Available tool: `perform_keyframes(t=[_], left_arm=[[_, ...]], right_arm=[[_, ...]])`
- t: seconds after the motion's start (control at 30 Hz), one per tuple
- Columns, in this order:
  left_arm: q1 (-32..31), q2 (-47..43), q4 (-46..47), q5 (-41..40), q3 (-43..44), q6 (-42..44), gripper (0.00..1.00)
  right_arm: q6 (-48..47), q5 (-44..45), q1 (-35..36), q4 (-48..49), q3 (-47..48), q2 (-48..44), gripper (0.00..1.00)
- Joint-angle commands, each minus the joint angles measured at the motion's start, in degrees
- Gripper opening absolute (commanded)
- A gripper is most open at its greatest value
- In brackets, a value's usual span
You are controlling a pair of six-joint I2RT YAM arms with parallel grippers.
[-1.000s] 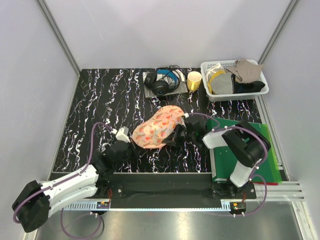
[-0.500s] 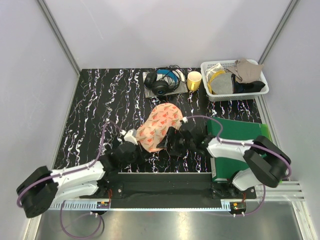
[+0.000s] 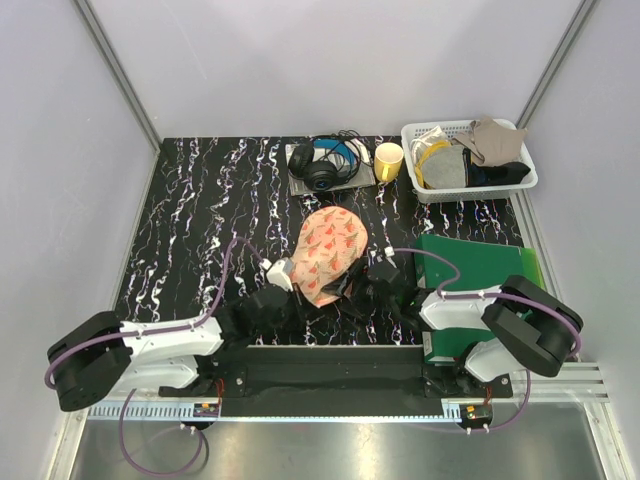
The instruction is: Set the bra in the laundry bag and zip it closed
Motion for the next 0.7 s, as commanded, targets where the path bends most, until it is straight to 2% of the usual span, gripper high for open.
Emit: perform_keyframes(t=[0.0, 0.03, 0.07, 0.1, 0.2, 0.23, 0.3, 0.33, 0.37, 0.43, 0.5, 0.57, 0.63, 0.67], left_arm=[[-0.78, 1.59, 4.74, -1.03, 2.58, -0.71, 0.0], [-0.78, 1.68, 4.74, -1.12, 3.02, -0.18, 0.0], [-0.78, 2.2, 4.4, -1.12, 3.19, 0.17, 0.0], [-0.78, 2.56, 3.96, -1.47, 3.46, 0.78, 0.0], [0.88, 2.47, 2.11, -1.74, 2.94, 3.07, 0.0], [3.24, 1.25, 1.41, -1.3, 1.37, 4.12, 0.0], [6.5, -1.03, 0.36, 0.46, -0.57, 5.44, 0.0], [9.82, -4.26, -2.09, 0.64, -1.45, 7.36, 0.0], [11.33, -6.04, -3.68, 0.46, -2.77, 8.51, 0.0], [13.97, -10.94, -9.37, -0.15, -3.13, 11.76, 0.0], [14.42, -13.69, -12.38, -0.42, -3.57, 13.0, 0.0], [14.42, -16.42, -13.36, 2.29, -4.53, 12.4, 0.0], [13.81, -17.47, -11.88, 4.32, -6.2, 10.04, 0.0], [13.03, -17.65, -11.43, 4.5, -6.47, 9.15, 0.0]], right_arm=[[2.94, 4.26, 0.32, 7.39, -1.72, 1.98, 0.68], [3.56, 4.43, 0.23, 8.8, -2.68, 2.25, 0.55], [4.0, 4.78, 0.14, 9.6, -3.3, 2.34, 0.46], [4.0, 4.96, -0.21, 9.95, -3.66, 2.51, 0.34], [2.43, 1.38, -2.92, 10.39, -4.27, 3.13, 0.05], [1.73, -0.12, -4.07, 11.53, -4.62, 3.39, 0.0], [-1.61, -5.3, -8.09, 13.11, -4.8, 4.01, 0.0], [-3.27, -7.67, -9.6, 13.21, -4.37, 4.36, 0.0], [-8.08, -13.0, -11.09, 13.3, -3.67, 5.14, 0.0], [-12.67, -17.52, -13.99, 12.59, -0.95, 6.03, 0.0], [-18.48, -21.75, -14.97, 7.54, 3.34, 7.17, 0.0], [-23.56, -23.15, -14.98, 2.43, 6.96, 8.48, 0.11], [-25.87, -24.39, -14.98, -3.12, 11.71, 9.63, 0.31], [-25.88, -24.39, -15.06, -4.62, 12.85, 10.07, 0.36]])
